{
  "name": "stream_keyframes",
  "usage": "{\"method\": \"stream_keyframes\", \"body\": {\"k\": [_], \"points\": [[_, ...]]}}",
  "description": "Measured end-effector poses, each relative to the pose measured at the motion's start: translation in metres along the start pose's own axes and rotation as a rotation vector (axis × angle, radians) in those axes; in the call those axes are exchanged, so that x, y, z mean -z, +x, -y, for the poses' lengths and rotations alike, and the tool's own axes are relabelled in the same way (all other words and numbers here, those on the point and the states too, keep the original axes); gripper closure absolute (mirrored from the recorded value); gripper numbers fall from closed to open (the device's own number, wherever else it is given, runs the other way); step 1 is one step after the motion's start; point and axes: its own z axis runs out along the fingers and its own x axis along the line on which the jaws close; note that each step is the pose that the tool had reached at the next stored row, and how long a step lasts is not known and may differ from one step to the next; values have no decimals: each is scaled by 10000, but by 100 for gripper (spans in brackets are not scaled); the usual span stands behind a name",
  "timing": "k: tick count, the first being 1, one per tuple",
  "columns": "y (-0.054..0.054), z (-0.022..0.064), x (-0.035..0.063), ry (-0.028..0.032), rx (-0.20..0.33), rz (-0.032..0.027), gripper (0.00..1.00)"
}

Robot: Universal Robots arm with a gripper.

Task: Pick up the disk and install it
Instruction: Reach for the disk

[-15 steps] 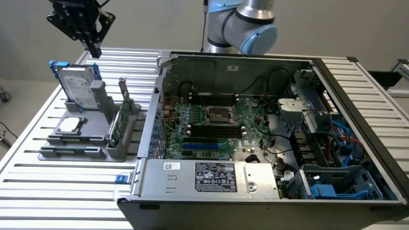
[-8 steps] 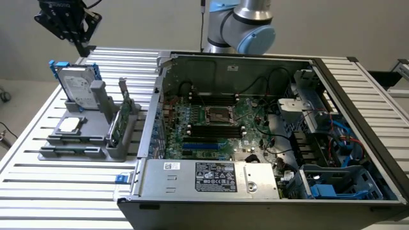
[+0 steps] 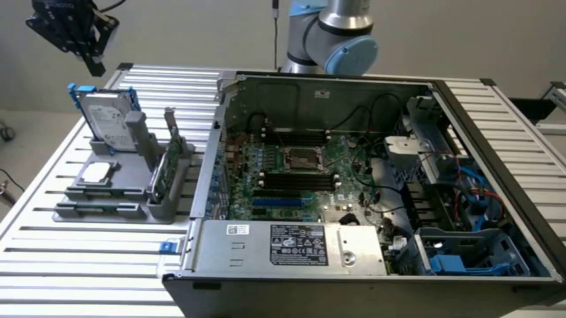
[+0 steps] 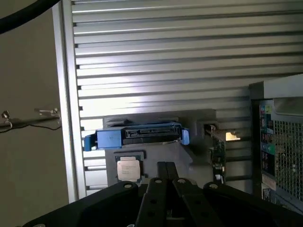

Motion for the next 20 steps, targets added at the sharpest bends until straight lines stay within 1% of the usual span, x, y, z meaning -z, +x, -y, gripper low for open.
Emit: {"method": "stream_keyframes", "body": {"k": [6, 10, 12, 20], "points": [[240, -84, -1, 18, -3, -102, 89], [372, -156, -2, 21, -4, -146, 89], [387, -171, -4, 27, -6, -210, 89], [388, -171, -3, 27, -6, -211, 89]]}}
